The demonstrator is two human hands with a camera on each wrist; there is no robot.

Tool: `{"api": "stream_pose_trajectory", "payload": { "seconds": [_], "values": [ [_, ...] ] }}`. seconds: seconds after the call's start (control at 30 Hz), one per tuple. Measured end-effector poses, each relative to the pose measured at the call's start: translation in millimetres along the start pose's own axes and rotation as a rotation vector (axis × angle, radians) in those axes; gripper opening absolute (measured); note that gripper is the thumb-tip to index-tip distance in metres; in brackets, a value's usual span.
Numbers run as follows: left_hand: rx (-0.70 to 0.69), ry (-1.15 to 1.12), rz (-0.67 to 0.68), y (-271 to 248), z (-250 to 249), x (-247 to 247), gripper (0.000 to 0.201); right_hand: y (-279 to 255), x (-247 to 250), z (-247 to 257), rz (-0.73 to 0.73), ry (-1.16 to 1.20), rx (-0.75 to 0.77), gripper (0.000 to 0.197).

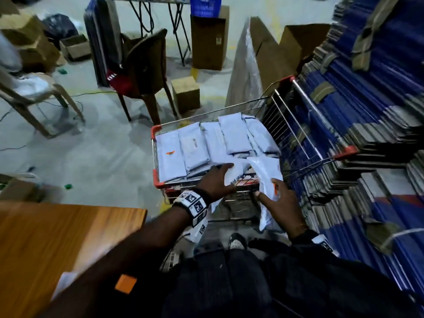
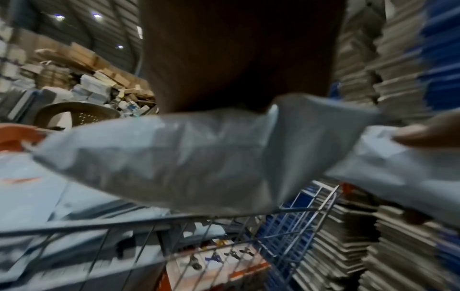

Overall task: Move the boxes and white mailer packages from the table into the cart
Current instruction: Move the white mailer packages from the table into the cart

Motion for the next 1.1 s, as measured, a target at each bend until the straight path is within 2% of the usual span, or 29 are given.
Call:
{"api": "stream_pose_trajectory", "payload": {
  "seconds": [0.1,0.17,0.3,0.47,0.53,0.6,0.63,0.7,0.8,0.9,0.97,1.03,1.1],
  "values": [
    [-0.097,0.097,0.099,52.7,-25.0,-3.9,0.073,31.1,13.1,-14.6,0.013,0.014,-0.024,0.068],
    [-0.155,0.174,0.197,100.0,-44.2,-16.8,0.071,62.7,28.0,-28.1,0.028,0.049,-0.048,0.069],
    [-0.223,0.291,0.311,164.8,-61.9,-48.8,0.066,106.4,55.8,-40.1,0.056,0.091,-0.063,0.065],
    [-0.204,0.290,0.350,201.6,-67.9,-76.3,0.064,153.1,80.0,-52.8,0.061,-0.061,0.016,0.066],
    [-0.260,0.310,0.412,204.6,-65.0,-90.3,0.061,169.8,81.8,-50.4,0.106,-0.073,0.070,0.066],
    [-0.306,0.335,0.417,207.7,-57.1,-102.9,0.051,186.1,77.4,-47.1,0.183,-0.091,0.140,0.067],
    [-0.304,0.313,0.387,204.5,-57.2,-99.5,0.048,190.8,74.7,-43.5,0.227,-0.104,0.165,0.067],
    [-0.200,0.180,0.301,203.6,-52.0,-87.6,0.041,202.1,67.4,-36.4,0.325,-0.122,0.214,0.067],
    [0.073,-0.060,0.086,197.3,-23.8,-60.2,0.033,214.6,50.9,-14.5,0.462,-0.196,0.340,0.068],
    [0.320,-0.504,-0.234,173.8,10.3,-32.1,0.034,231.0,21.2,-5.9,0.619,-0.375,0.407,0.066],
    [0.452,-0.799,-0.344,158.9,22.5,-24.7,0.026,239.3,-0.6,-5.9,0.723,-0.458,0.415,0.068],
    [0.471,-0.888,-0.380,158.2,27.3,-22.3,0.025,242.2,-19.3,-1.2,0.815,-0.526,0.455,0.071],
    [0.405,-0.765,-0.332,159.3,29.0,-19.0,0.017,242.9,-36.2,5.4,0.908,-0.612,0.510,0.076]
  ]
}}
Point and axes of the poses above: each hand's wrist, its own y-axis towards the middle knuckle, its own x-axis out of the back of the hand, z = x × y, the point moved 8 cm from there along y, towards the middle knuckle
